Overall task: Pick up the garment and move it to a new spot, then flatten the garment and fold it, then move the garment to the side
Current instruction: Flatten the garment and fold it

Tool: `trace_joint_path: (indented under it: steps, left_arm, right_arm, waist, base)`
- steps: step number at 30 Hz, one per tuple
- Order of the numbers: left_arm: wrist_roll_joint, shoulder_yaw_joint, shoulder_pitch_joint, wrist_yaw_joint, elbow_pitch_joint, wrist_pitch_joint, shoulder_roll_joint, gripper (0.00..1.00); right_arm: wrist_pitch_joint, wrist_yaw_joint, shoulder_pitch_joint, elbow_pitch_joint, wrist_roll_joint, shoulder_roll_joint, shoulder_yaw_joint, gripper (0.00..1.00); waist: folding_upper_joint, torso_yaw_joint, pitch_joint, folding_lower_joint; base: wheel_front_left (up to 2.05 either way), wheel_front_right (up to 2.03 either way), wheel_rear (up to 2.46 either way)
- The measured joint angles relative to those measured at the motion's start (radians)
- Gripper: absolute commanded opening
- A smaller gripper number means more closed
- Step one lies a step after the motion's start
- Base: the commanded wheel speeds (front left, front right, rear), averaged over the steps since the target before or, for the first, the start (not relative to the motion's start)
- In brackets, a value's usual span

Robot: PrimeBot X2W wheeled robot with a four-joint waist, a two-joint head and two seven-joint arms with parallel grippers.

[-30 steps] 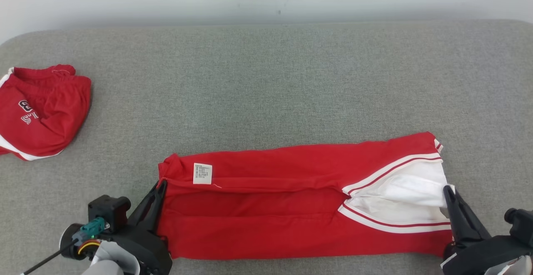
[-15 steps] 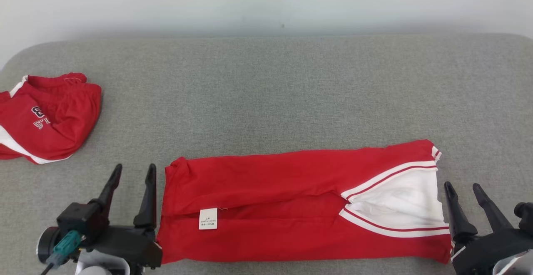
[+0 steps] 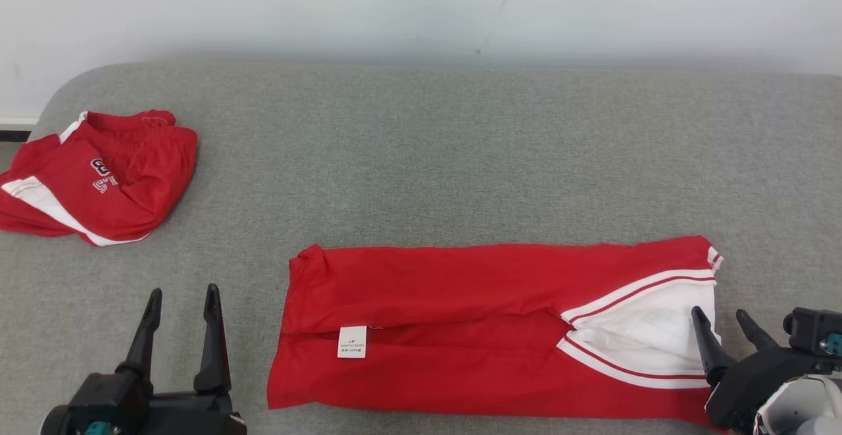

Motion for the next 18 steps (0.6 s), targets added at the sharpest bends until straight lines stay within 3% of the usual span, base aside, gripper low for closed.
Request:
trace_joint_path:
  steps: [11, 12, 13, 14, 18]
  left_arm:
    - [0.116, 0.094, 0.029, -0.086, 0.028, 0.000, -0.091, 1.00]
    - [0.125, 0.103, 0.030, -0.088, 0.030, 0.000, -0.096, 1.00]
    - [0.132, 0.111, 0.030, -0.096, 0.033, 0.000, -0.101, 1.00]
    - [0.135, 0.118, 0.030, -0.100, 0.036, 0.000, -0.105, 1.00]
    - [0.155, 0.145, 0.033, -0.116, 0.040, 0.000, -0.121, 1.00]
  right_arm:
    - [0.028, 0.000, -0.083, 0.194, 0.008, -0.004, 0.048, 0.98]
    - [0.039, 0.000, -0.086, 0.203, 0.014, -0.004, 0.057, 0.70]
    - [0.043, -0.002, -0.088, 0.206, 0.022, -0.006, 0.068, 0.31]
    - [0.043, -0.003, -0.090, 0.208, 0.030, -0.007, 0.074, 0.00]
    - [0.048, 0.000, -0.101, 0.227, 0.051, -0.010, 0.093, 0.00]
  waist:
    - [0.0001, 0.032, 0.001, 0.0000]
    - [0.0000, 0.034, 0.000, 0.0000]
    - [0.0000, 0.035, -0.001, -0.0001]
    - [-0.0001, 0.036, -0.002, 0.0000]
    - [0.0000, 0.031, -0.006, 0.0000]
  base:
    - [0.00, 0.00, 0.00]
    - [0.00, 0.00, 0.00]
    - [0.00, 0.00, 0.00]
    - [0.00, 0.00, 0.00]
    - [0.00, 0.00, 0.00]
